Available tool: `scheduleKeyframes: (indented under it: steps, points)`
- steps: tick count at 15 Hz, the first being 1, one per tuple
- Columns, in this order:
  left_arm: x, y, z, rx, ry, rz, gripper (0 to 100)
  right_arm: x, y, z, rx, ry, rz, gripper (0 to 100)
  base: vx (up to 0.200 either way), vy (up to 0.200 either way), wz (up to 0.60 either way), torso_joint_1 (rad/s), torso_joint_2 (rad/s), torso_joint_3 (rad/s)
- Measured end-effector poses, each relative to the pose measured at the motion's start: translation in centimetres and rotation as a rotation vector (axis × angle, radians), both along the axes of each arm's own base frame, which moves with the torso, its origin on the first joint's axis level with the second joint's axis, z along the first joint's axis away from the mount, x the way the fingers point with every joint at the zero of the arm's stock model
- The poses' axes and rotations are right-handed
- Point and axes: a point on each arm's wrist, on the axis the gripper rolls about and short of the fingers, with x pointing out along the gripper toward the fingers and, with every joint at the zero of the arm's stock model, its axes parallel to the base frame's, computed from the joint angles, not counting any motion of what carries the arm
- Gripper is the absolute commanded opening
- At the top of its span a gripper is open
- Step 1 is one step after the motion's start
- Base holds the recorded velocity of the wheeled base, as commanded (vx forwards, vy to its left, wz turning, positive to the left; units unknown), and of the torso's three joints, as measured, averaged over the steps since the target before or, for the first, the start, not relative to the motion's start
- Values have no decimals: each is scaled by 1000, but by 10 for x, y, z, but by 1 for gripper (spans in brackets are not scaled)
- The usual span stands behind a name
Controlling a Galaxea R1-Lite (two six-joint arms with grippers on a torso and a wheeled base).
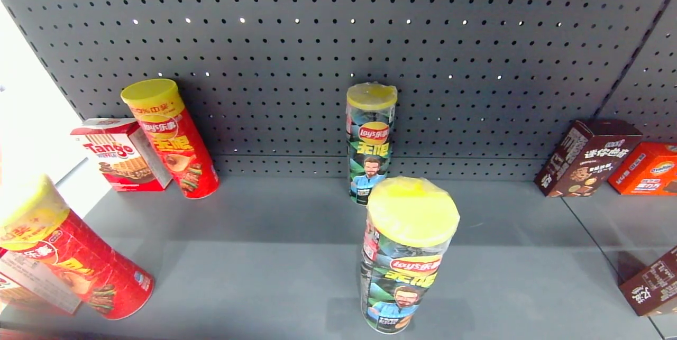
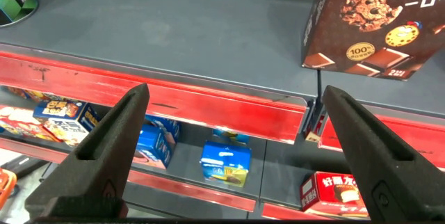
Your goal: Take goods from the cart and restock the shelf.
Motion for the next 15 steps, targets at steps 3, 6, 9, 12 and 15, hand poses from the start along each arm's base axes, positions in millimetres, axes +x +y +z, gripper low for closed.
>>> scheduleKeyframes:
  steps: [3,6,9,12,15]
  points:
    - [0,5,-4,-19,39,207,100,0,0,0,0,0,0,100,0,0,0,0,0,0]
    - [0,4,-7,-52,72,159,100,0,0,0,0,-1,0,100,0,0,0,0,0,0]
    - [0,3,-7,-59,75,109,100,0,0,0,0,0,0,100,0,0,0,0,0,0]
    - [0,3,-7,-71,78,112,100,0,0,0,-2,-1,1,100,0,0,0,0,0,0]
    - [0,3,-7,-69,78,112,100,1,0,1,-9,12,15,100,0,0,0,0,0,0]
